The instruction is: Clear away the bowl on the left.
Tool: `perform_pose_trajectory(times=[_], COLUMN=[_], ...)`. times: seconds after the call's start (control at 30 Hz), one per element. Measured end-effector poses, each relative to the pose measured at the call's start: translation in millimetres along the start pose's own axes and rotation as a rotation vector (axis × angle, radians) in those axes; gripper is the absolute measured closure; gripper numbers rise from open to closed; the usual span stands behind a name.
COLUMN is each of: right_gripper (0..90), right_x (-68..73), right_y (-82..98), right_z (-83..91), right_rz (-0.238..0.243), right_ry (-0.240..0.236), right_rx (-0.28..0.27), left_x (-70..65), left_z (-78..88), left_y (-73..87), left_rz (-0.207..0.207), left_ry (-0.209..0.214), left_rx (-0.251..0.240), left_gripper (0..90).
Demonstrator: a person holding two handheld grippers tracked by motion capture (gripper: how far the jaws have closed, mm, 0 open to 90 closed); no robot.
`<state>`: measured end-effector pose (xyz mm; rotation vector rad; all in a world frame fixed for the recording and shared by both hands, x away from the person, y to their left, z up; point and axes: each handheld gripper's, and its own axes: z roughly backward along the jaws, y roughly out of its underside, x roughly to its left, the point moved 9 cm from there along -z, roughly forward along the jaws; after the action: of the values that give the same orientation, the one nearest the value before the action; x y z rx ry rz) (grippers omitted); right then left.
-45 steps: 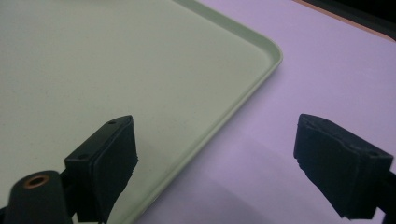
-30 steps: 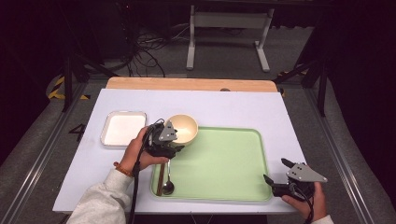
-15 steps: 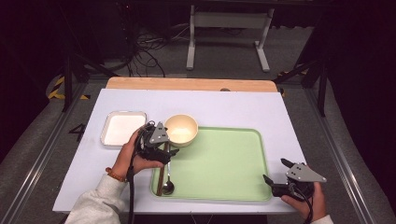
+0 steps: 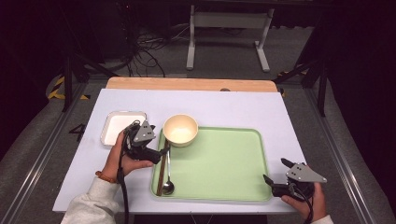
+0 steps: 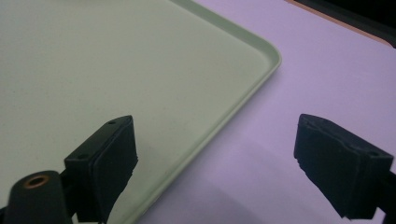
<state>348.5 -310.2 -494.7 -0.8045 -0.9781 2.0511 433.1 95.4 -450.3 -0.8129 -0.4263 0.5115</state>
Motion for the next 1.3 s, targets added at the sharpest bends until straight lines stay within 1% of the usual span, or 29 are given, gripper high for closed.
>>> perform_pose_trajectory(times=[0.1,0.27,0.3,0.4,0.53,0.6,0.63,0.67,0.7,0.73,0.77,0.83,0.87,0.93,0.97,1.03,1.07,1.17,1.23,1.27,1.3], right_gripper=[13.6,13.6,13.6,13.6,13.6,13.6,13.6,13.6,13.6,13.6,13.6,13.6,13.6,13.7,13.7,13.7,13.7,13.7,13.7,13.7,13.7], right_x=[0.0,0.5,0.3,0.2,0.6,0.5,0.3,0.3,0.3,0.3,0.7,0.7,0.8,0.8,0.9,1.5,1.7,1.4,1.4,1.4,0.7], right_y=[0.0,-0.6,-0.7,-1.0,-1.2,-1.3,-1.4,-1.5,-1.5,-1.4,-1.2,-0.8,-0.8,-1.5,-1.5,-1.3,-1.3,-0.8,-0.3,-0.3,0.4], right_z=[0.2,0.3,0.2,0.2,0.4,0.2,-0.2,-0.5,-0.5,-0.7,-0.8,-1.3,-1.2,-0.8,-0.8,-1.4,-1.5,-2.4,-2.4,-2.4,-2.4], right_rz=[-0.001,0.001,0.000,0.000,0.000,0.001,0.001,0.001,0.001,0.000,0.000,0.001,0.001,0.001,0.000,0.004,0.005,0.002,0.002,0.002,-0.002], right_ry=[-0.001,-0.003,-0.002,0.000,-0.002,-0.001,-0.002,-0.001,-0.001,-0.001,-0.003,-0.004,-0.004,-0.003,-0.003,-0.005,-0.007,-0.007,-0.007,-0.007,-0.007], right_rx=[0.000,-0.003,-0.003,-0.004,-0.005,-0.005,-0.005,-0.005,-0.005,-0.004,-0.001,0.001,0.002,-0.002,-0.001,0.001,0.002,0.004,0.006,0.006,0.008], left_x=[6.2,23.0,28.0,38.8,55.2,66.5,72.3,77.6,77.6,85.6,92.2,103.3,107.8,116.5,120.7,125.6,128.7,132.8,136.5,136.5,136.4], left_z=[4.4,13.8,17.4,26.4,42.0,49.3,53.9,56.9,56.9,62.0,66.5,72.5,74.1,75.5,75.5,74.5,72.9,66.1,62.1,62.1,59.7], left_y=[6.2,22.1,26.6,34.6,45.7,54.0,59.1,62.4,62.4,68.6,75.0,87.5,94.1,107.1,113.4,120.6,125.7,135.0,141.3,141.3,143.8], left_rz=[0.029,0.086,0.103,0.131,0.181,0.197,0.219,0.225,0.225,0.260,0.298,0.352,0.379,0.431,0.463,0.504,0.531,0.554,0.565,0.565,0.589], left_ry=[-0.006,-0.031,-0.041,-0.066,-0.105,-0.140,-0.144,-0.158,-0.158,-0.175,-0.175,-0.192,-0.190,-0.204,-0.199,-0.196,-0.194,-0.190,-0.214,-0.214,-0.192], left_rx=[-0.002,-0.002,-0.002,-0.002,-0.018,-0.013,-0.016,-0.018,-0.018,-0.021,-0.032,-0.040,-0.043,-0.038,-0.044,-0.050,-0.041,-0.019,0.012,0.012,0.017], left_gripper=[10.1,10.5,10.6,10.9,11.1,11.2,11.2,11.2,11.4,11.4,11.8,13.0,13.3,13.5,13.6,13.8,14.4,16.7,21.1,23.0,25.8])
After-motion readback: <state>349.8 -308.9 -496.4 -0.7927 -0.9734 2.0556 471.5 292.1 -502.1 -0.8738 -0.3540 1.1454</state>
